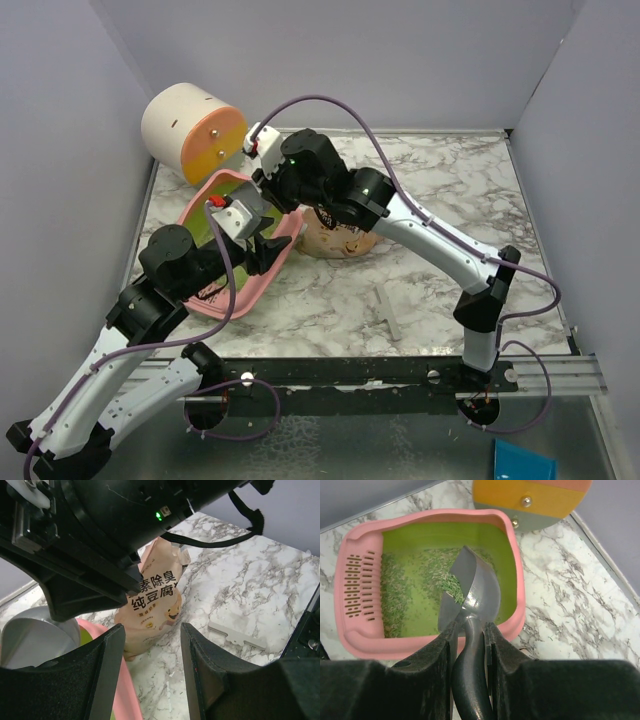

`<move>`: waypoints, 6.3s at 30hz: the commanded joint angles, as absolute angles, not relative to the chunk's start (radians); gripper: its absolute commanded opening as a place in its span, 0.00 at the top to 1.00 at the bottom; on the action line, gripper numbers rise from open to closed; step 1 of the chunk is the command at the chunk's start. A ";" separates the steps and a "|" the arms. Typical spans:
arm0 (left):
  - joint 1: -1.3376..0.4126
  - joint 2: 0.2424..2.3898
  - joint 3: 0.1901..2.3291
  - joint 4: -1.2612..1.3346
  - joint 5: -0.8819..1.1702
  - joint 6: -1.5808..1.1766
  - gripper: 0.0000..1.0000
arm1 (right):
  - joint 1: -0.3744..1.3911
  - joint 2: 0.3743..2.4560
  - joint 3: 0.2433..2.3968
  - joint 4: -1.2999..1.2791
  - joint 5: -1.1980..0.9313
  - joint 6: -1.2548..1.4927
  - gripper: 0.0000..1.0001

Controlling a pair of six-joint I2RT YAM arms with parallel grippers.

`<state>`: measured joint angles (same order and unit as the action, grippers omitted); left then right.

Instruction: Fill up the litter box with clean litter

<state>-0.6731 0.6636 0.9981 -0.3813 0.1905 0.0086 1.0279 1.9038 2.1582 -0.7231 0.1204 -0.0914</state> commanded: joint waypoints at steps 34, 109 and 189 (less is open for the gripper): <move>-0.669 0.989 1.230 -0.486 0.179 0.161 0.37 | 0.511 1.459 1.971 -0.795 0.275 0.002 0.99; -0.725 1.209 1.042 -0.206 0.429 0.162 1.00 | 0.516 1.486 1.308 -0.763 0.014 0.101 0.99; -0.753 1.326 1.146 -0.097 0.130 0.110 1.00 | -0.128 1.111 0.507 0.448 -0.949 0.828 0.99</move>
